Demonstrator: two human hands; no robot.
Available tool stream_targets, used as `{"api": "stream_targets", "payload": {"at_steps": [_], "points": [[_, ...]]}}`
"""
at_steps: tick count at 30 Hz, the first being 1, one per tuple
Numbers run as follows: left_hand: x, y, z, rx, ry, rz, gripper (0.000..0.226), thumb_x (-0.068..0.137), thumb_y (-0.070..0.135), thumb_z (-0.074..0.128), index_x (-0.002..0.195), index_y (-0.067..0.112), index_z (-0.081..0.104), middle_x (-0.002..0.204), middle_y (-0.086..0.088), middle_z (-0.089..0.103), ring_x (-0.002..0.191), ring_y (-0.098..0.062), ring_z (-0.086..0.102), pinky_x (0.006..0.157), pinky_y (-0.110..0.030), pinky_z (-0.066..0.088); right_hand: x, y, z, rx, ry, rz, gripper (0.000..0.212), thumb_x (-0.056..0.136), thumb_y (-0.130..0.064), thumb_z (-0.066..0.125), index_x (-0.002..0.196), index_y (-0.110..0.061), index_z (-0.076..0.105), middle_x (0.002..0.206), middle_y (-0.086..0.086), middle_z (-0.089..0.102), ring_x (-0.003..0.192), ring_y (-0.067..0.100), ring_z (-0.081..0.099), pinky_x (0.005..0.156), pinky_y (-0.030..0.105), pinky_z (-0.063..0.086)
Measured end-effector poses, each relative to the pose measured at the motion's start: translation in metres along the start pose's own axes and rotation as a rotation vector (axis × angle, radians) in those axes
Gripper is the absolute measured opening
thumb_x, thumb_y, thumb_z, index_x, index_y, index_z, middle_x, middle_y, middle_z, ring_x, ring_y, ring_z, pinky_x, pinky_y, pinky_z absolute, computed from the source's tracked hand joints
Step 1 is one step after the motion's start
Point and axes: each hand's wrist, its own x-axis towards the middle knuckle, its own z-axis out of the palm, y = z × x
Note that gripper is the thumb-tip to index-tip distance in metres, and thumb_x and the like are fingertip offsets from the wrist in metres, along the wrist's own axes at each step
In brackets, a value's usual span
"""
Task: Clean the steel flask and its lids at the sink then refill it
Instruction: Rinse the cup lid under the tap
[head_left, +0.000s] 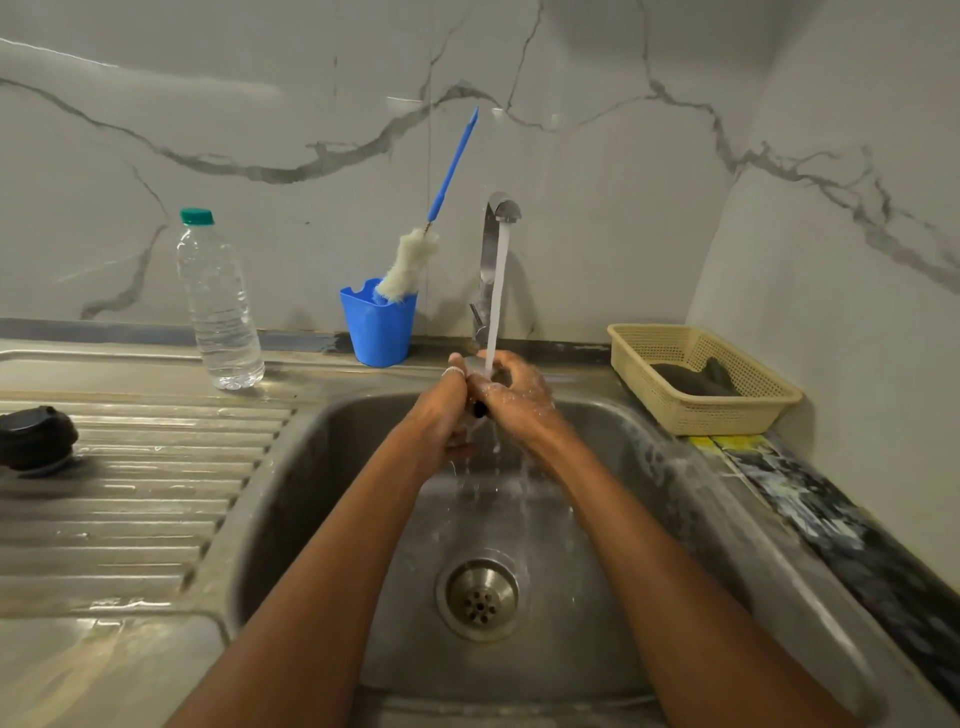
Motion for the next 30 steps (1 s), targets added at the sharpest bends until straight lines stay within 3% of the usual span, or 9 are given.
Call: {"api": "stream_targets", "payload": {"at_steps": [3,6,8,11,13,18,23,27,30], "points": [[0.004,-0.001,-0.006,-0.087,-0.059,-0.015,0.058,0.104,0.056,0.043,0.108,0.004,0.069,0.090,-0.011,0.071,0.087,-0.024,0.067,0.089,-0.044,0.059,0.000,0.002,-0.008,0.037,-0.024,-0.039,0.047,0.083,-0.030,0.081,0.125,-0.028,0.061,0.114,-0.006,0.063,0.101,0.010,0.062,0.082,0.026,0.056],[0.004,-0.002,-0.006,-0.144,-0.075,0.033,0.043,0.105,0.045,0.050,0.107,0.006,0.068,0.084,-0.010,0.067,0.077,-0.020,0.062,0.077,-0.037,0.055,-0.001,0.001,-0.007,-0.026,0.042,-0.029,0.054,0.083,-0.021,0.081,0.130,-0.021,0.055,0.119,-0.003,0.060,0.101,0.012,0.059,0.077,0.020,0.051],[0.005,0.002,-0.007,-0.186,-0.041,0.052,0.038,0.105,0.041,0.051,0.104,0.007,0.068,0.087,-0.010,0.067,0.078,-0.018,0.060,0.078,-0.035,0.056,-0.001,0.000,-0.002,-0.183,0.136,-0.041,0.054,0.085,-0.025,0.080,0.131,-0.017,0.052,0.123,-0.001,0.054,0.101,0.012,0.054,0.077,0.019,0.044],[0.006,-0.001,-0.006,-0.188,-0.039,0.027,0.038,0.105,0.040,0.053,0.108,0.006,0.068,0.082,-0.006,0.069,0.070,-0.013,0.063,0.060,-0.025,0.058,-0.006,0.003,0.002,-0.283,0.112,-0.032,0.022,0.097,-0.039,0.065,0.104,-0.020,0.061,0.102,-0.002,0.063,0.088,0.013,0.061,0.064,0.021,0.044],[0.004,-0.003,-0.003,-0.139,-0.061,-0.007,0.041,0.106,0.042,0.048,0.102,0.006,0.066,0.065,-0.003,0.067,0.056,-0.010,0.061,0.052,-0.023,0.054,-0.008,0.002,0.003,-0.263,0.020,-0.012,0.033,0.102,-0.049,0.051,0.095,-0.019,0.064,0.090,-0.001,0.067,0.080,0.015,0.066,0.062,0.027,0.047],[0.011,-0.012,0.000,0.180,0.019,0.056,0.055,0.104,0.058,0.036,0.119,0.011,0.061,0.109,-0.016,0.072,0.094,-0.025,0.071,0.085,-0.042,0.062,-0.004,-0.001,0.009,-0.070,0.071,0.190,0.036,0.105,-0.037,0.047,0.105,-0.010,0.071,0.100,0.010,0.071,0.087,0.022,0.066,0.070,0.033,0.051],[0.009,-0.023,0.004,0.675,-0.014,0.536,0.037,0.107,0.035,0.034,0.133,0.014,0.051,0.133,-0.014,0.059,0.119,-0.032,0.057,0.101,-0.045,0.046,-0.007,-0.006,0.002,0.277,0.032,0.449,0.028,0.105,-0.029,0.050,0.096,-0.016,0.072,0.076,0.004,0.067,0.063,0.016,0.062,0.049,0.026,0.050],[0.021,-0.018,0.002,0.414,0.059,0.277,0.047,0.105,0.040,0.027,0.126,0.009,0.055,0.114,-0.017,0.067,0.094,-0.029,0.065,0.082,-0.041,0.056,-0.013,-0.007,0.001,0.215,-0.076,0.290,0.033,0.105,-0.039,0.047,0.104,-0.016,0.070,0.099,0.016,0.074,0.091,0.032,0.072,0.085,0.050,0.062],[0.017,-0.015,-0.003,0.080,0.051,0.005,0.065,0.106,0.056,0.020,0.114,0.006,0.060,0.089,-0.013,0.070,0.070,-0.018,0.064,0.060,-0.032,0.054,-0.016,-0.012,0.007,0.046,-0.146,0.115,0.041,0.108,-0.036,0.043,0.103,-0.005,0.068,0.091,0.013,0.073,0.086,0.030,0.073,0.074,0.036,0.062]]}}
